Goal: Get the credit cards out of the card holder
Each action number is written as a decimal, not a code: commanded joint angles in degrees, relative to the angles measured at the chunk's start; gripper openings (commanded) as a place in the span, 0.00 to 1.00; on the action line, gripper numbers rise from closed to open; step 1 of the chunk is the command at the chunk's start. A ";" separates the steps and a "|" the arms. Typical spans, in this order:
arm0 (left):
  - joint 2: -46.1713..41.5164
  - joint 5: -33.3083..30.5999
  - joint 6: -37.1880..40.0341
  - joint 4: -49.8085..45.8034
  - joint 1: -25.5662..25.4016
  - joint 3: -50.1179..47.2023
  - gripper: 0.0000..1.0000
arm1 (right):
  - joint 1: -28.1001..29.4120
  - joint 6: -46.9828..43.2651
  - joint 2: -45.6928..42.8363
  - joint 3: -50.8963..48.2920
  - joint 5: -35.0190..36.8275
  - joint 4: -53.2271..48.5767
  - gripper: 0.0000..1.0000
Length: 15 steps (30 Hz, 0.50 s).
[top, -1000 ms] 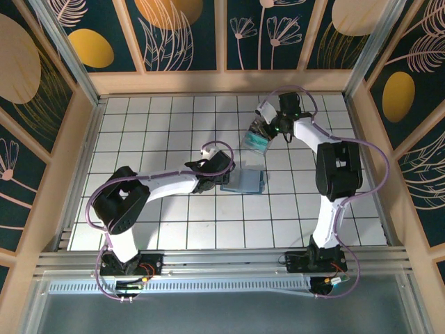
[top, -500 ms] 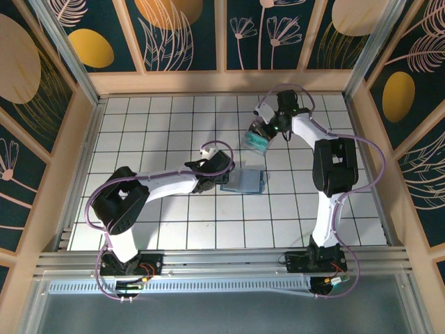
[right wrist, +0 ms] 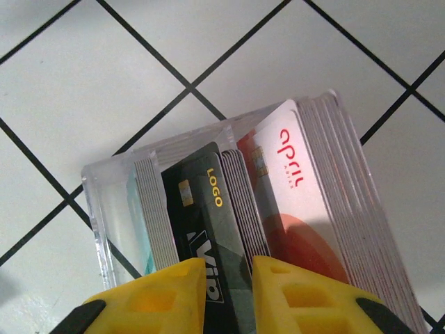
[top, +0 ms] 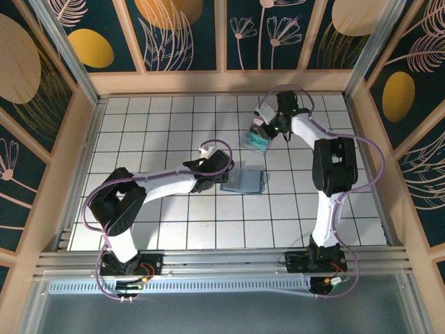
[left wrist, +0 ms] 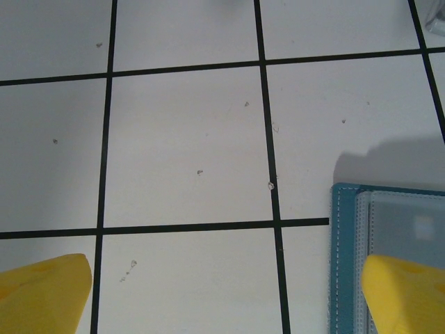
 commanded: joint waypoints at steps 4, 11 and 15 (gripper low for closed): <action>-2.66 -2.43 -1.10 -0.87 0.86 0.15 0.99 | 0.03 7.45 -9.03 -3.87 -0.37 5.40 0.27; -7.52 -4.78 -5.68 1.61 2.60 -3.20 0.99 | 5.03 29.97 -20.08 -12.87 15.00 12.34 0.33; -11.70 -7.01 -8.59 4.24 3.98 -6.63 0.99 | 11.21 44.56 -24.82 -18.05 25.09 10.00 0.33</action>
